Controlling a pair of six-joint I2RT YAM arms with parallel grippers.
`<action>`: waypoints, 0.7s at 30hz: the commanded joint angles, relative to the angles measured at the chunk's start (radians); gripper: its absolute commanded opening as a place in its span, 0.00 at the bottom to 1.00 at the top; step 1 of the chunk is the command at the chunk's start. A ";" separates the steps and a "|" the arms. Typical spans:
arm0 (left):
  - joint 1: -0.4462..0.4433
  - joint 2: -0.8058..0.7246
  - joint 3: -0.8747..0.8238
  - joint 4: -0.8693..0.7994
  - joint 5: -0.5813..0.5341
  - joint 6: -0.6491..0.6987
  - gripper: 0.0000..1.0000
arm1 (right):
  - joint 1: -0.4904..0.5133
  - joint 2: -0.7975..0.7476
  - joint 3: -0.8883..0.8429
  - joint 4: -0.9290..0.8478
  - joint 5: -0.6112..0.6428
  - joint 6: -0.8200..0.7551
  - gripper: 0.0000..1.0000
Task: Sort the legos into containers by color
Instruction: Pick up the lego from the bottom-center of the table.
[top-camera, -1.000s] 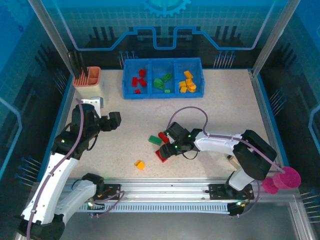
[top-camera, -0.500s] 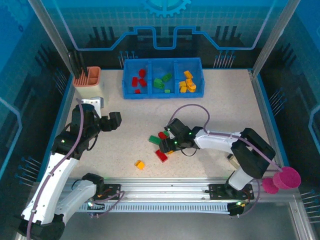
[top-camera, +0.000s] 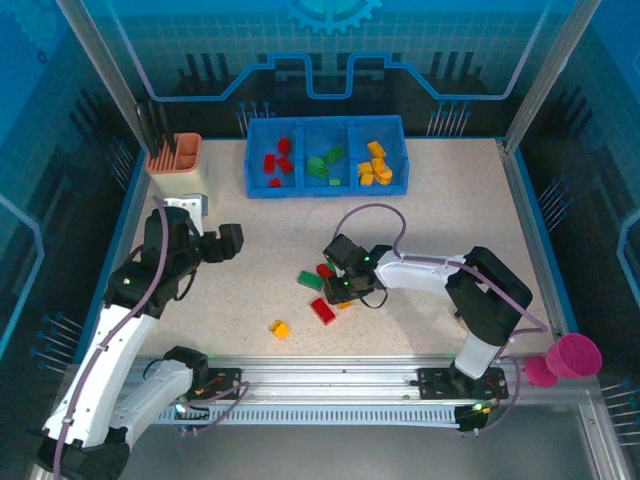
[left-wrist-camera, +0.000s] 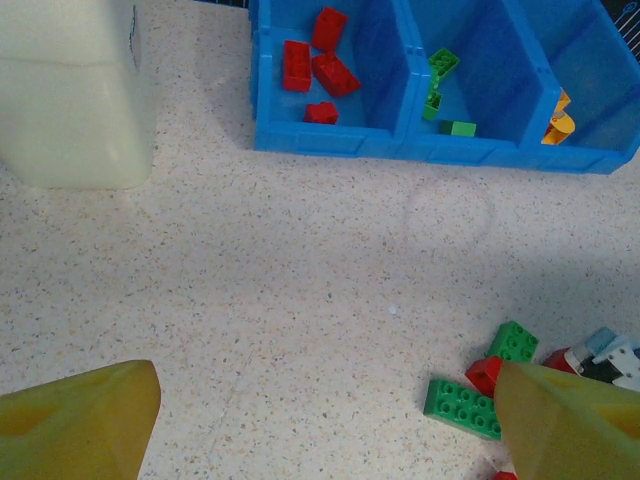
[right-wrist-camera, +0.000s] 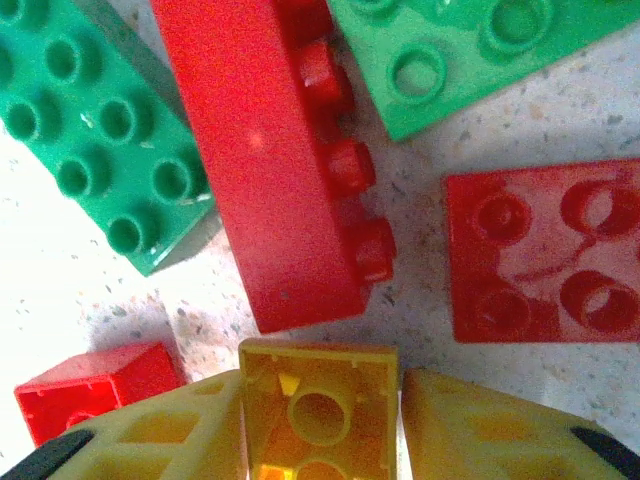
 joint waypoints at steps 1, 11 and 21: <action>0.005 0.010 0.014 0.017 0.025 -0.004 0.88 | 0.022 0.023 0.037 -0.115 0.036 -0.057 0.43; 0.005 0.053 0.007 0.052 0.022 -0.007 0.88 | 0.023 -0.192 0.070 -0.298 0.141 -0.121 0.30; 0.006 0.139 0.012 0.057 -0.027 -0.013 0.88 | -0.300 -0.380 0.215 -0.312 0.163 -0.323 0.29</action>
